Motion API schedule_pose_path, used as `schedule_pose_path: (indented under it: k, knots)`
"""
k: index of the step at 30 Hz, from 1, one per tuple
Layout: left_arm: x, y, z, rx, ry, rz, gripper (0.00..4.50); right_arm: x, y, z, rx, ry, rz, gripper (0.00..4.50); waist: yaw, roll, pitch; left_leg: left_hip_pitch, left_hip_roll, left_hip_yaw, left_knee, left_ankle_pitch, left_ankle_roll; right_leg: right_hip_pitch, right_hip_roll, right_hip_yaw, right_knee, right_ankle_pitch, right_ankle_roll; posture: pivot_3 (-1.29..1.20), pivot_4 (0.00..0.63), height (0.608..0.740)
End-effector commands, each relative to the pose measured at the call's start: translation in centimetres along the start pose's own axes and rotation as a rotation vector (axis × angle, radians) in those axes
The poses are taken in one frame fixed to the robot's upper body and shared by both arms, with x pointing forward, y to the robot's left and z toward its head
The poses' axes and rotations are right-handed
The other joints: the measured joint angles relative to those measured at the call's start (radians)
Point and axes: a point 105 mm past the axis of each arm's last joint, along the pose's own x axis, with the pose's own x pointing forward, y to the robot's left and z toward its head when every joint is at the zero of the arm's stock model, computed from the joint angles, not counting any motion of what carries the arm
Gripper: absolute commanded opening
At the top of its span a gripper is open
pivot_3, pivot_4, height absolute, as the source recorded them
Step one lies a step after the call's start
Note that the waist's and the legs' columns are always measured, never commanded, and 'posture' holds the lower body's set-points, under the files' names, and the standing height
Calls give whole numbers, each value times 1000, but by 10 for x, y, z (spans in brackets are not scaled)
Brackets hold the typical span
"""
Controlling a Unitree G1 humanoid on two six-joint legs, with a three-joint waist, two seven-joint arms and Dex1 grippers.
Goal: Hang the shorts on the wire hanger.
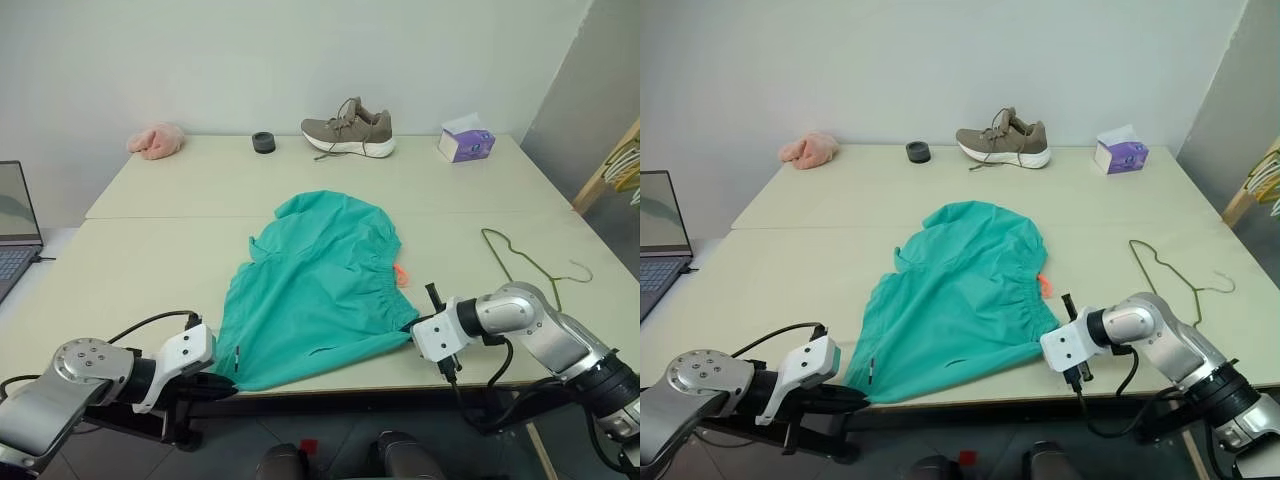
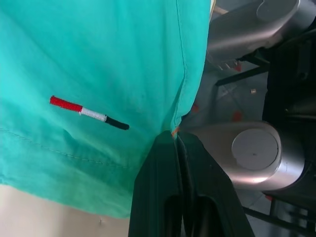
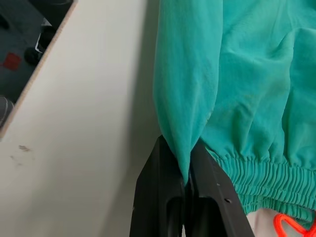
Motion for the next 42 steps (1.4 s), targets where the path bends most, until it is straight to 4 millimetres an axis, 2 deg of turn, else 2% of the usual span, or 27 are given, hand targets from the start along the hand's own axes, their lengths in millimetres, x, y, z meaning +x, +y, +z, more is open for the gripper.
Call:
schedule_pose_path:
  k: [1, 4, 7, 12, 15, 18, 19, 20, 23, 25, 26, 28, 30, 32, 34, 35, 42]
  knots:
    - [0, 1, 6, 51, -12, 22, 0, -8, 4, 10, 8, -29, 42, 45, 1, 0, 0, 0, 0, 0, 0, 0, 0, 0, 0, 0, 0, 0, 0, -70, 74, 740]
    - [-1, -1, 8, 28, -21, 6, 0, -10, 9, 18, 44, -55, 85, 45, 3, 0, 0, 0, 0, 0, 0, 0, 0, 0, 0, 0, 0, 0, -1, -70, 73, 740]
    - [-3, -10, 14, 0, -34, -37, 621, -13, 8, 22, 74, -71, 97, 657, 2, 0, 0, 0, 0, 0, 0, 0, 0, 0, 0, 0, 0, 0, 0, -67, 72, 740]
    - [-8, -17, 24, -38, -65, -54, 2172, -19, 13, 27, 118, -93, 143, 2359, 3, 0, 0, 0, 0, 0, 0, 0, 0, 0, 0, 0, 0, -1, 0, -66, 72, 740]
    - [-15, -20, 30, -59, -90, -58, 3110, -28, 18, 38, 175, -147, 191, 3438, 4, -1, 0, 0, 0, 0, 0, 0, 0, 0, 0, 0, 0, -1, 0, -64, 74, 740]
    - [-26, -15, 51, -86, -212, -48, 4045, -34, 17, 49, 280, -234, 179, 4491, 7, -1, 0, 0, 1, -1, 0, 0, 0, 0, 0, -1, 0, -1, 0, -63, 74, 740]
    - [-29, -13, 58, -88, -249, -42, 4349, -36, 16, 52, 311, -260, 168, 4500, 7, -1, 0, 0, 1, -1, 0, 0, 0, 0, -1, -1, 0, -1, 0, -63, 74, 740]
    - [-32, -11, 66, -87, -292, -36, 4445, -37, 14, 56, 349, -290, 148, 4500, 9, -1, 0, 0, 1, -1, 0, 0, 0, 0, -1, -1, 0, -1, 0, -64, 73, 740]
    - [-37, 2, 94, -38, -420, 26, 4445, -46, -4, 61, 519, -387, 16, 4500, 15, -1, 0, 0, 1, -1, 0, 0, 0, 0, 0, -1, 0, -1, -1, -66, 73, 740]
    - [-35, 18, 114, 16, -496, 133, 4445, -53, -21, 52, 620, -407, -143, 4500, 22, -2, 0, 0, 0, -1, 0, 0, 0, 0, 0, -1, 0, 0, 0, -74, 74, 740]
    - [-30, 27, 126, 67, -515, 199, 4445, -58, -33, 40, 679, -399, -272, 4500, 23, -3, -1, 0, 0, -2, 1, 0, 0, 1, 0, 0, 0, 0, 0, -78, 75, 740]
    - [-22, 32, 149, 140, -574, 242, 4445, -72, -52, 10, 774, -335, -531, 4500, 27, -4, -2, 0, -1, -2, 1, 0, 0, 2, 1, 0, 0, 2, -1, -91, 76, 740]
    - [-19, 33, 164, 155, -621, 251, 4445, -83, -61, -14, 845, -267, -702, 4500, 23, -4, -2, -2, -3, 0, 2, 0, 0, 1, 0, 2, -1, 4, -2, -100, 77, 740]
    - [-15, 32, 174, 201, -630, 225, 4445, -102, -64, -48, 950, -159, -923, 4500, 20, -5, -1, -2, -4, 0, 2, 0, 0, 1, 0, 3, -2, 4, -1, -111, 79, 740]
    - [-11, 29, 186, 250, -632, 174, 4445, -122, -53, -84, 1043, -11, -1115, 4500, 19, -5, -1, -3, -4, 1, 2, 0, 0, 0, 0, 3, -2, 4, -1, -122, 79, 740]
    - [-11, 27, 190, 260, -634, 153, 4445, -127, -45, -95, 1079, 50, -1153, 4500, 17, -5, -1, -4, -4, 1, 1, 0, 0, -1, 0, 3, -2, 4, -1, -126, 80, 740]
    - [-12, 26, 199, 344, -592, 75, 4445, -158, -1, -150, 1277, 355, -1328, 4500, -16, -4, -1, -3, -3, 0, -1, 0, 0, -1, 2, 3, -2, 3, -2, -153, 79, 740]
